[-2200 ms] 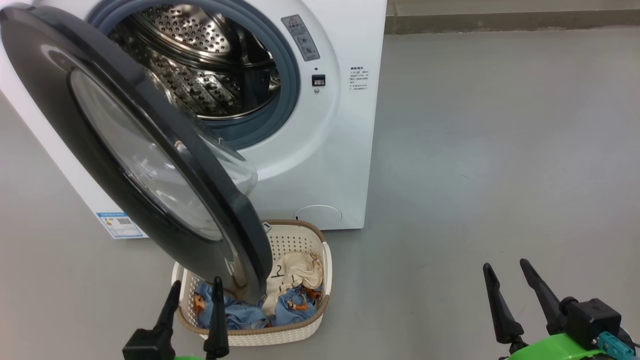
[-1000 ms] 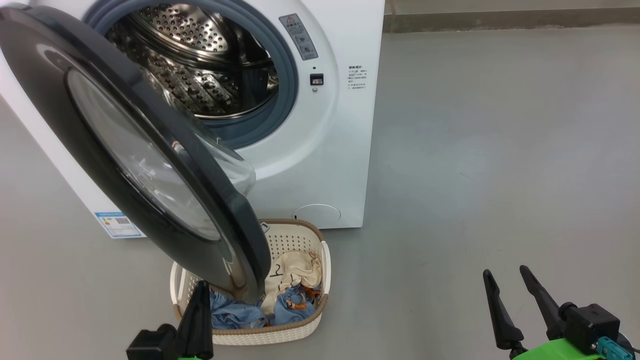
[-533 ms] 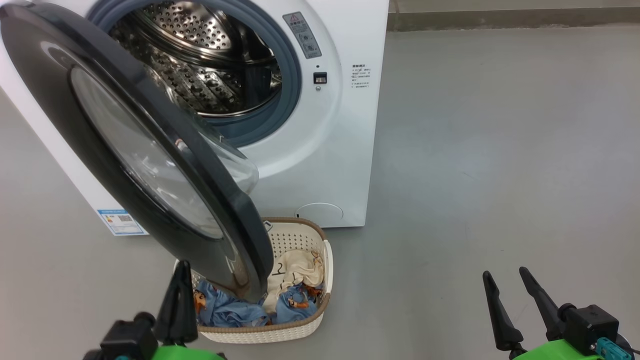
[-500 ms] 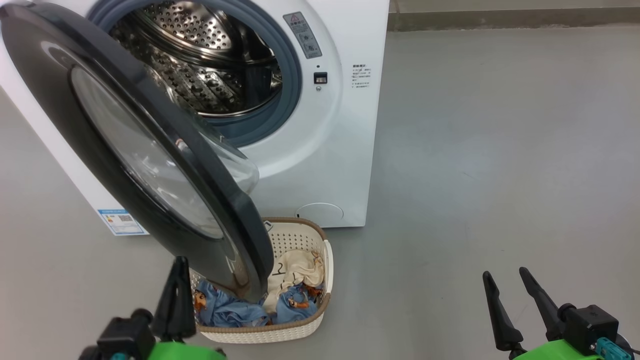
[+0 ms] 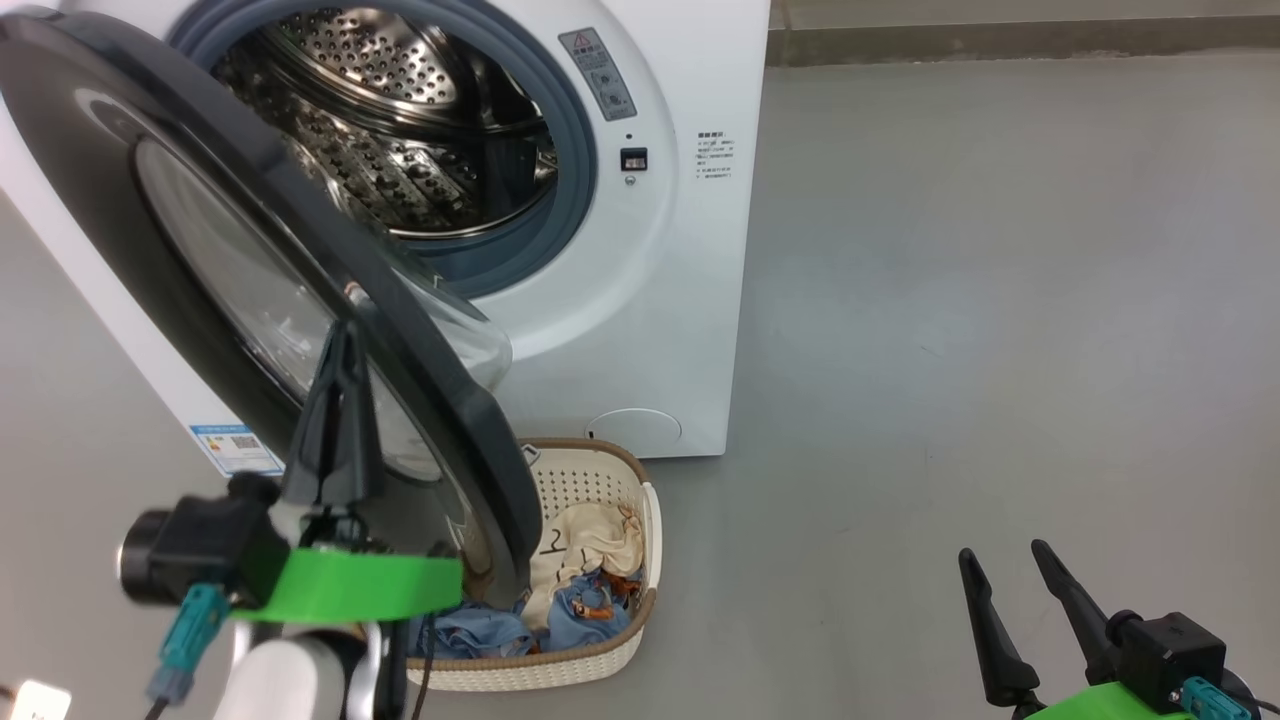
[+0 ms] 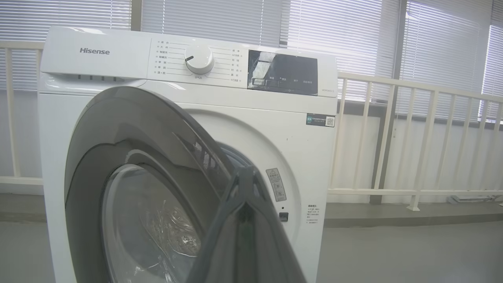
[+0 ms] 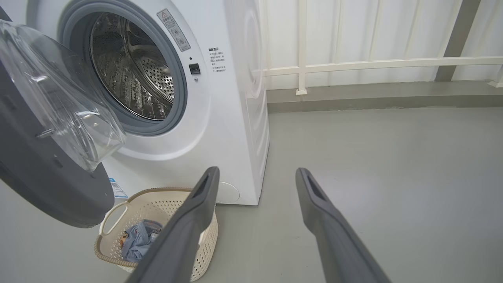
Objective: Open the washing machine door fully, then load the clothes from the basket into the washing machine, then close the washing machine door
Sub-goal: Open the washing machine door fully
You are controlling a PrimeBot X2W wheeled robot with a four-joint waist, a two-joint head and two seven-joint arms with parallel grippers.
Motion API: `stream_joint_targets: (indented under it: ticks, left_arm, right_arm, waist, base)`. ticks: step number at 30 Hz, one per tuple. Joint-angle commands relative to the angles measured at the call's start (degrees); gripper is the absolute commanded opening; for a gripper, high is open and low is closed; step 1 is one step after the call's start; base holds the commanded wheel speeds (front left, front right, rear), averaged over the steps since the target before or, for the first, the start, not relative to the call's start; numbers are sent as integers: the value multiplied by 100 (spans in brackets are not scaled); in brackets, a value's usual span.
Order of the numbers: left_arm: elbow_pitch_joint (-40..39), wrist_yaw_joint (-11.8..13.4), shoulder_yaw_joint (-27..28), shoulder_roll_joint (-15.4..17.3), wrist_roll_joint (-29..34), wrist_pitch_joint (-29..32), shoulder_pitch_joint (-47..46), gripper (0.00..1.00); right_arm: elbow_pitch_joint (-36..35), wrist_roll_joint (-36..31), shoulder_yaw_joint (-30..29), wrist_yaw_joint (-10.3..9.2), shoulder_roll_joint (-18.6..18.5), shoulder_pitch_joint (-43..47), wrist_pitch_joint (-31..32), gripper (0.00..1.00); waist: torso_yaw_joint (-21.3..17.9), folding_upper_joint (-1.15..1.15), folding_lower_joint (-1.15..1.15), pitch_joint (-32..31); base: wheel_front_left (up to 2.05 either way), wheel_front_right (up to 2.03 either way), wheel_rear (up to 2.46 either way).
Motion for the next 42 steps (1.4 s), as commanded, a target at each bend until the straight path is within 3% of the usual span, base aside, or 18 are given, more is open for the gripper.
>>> stream_joint_targets:
  ticks: [1,11,20,32,42]
  left_arm:
    - [-177,-2,115,54,51,-35,-352,0]
    - [464,86,-736,54,-338,192,-1127,0]
    - [1152,256,-1343,54,-1178,736,-1203,0]
    - [2290,253,-1438,62,-1590,694,-1207,0]
    - [2628,211,-1409,63,-1641,445,-1270,0]
  right_arm:
    - [-118,-42,145,9,-28,-189,-75,100]
    - [-46,-78,192,9,-28,-229,-117,100]
    - [4,-78,175,9,-28,-255,-167,100]
    - [41,-89,169,9,-28,-298,-208,100]
    - [78,-93,174,9,-28,-262,-214,100]
  waist:
    - [-9,0,0,4]
    - [-141,0,0,24]
    - [-245,0,0,90]
    - [-236,0,0,119]
    - [-169,0,0,93]
  base:
    - [0,0,0]
    - [0,0,0]
    - [0,0,0]
    - [0,0,0]
    - [0,0,0]
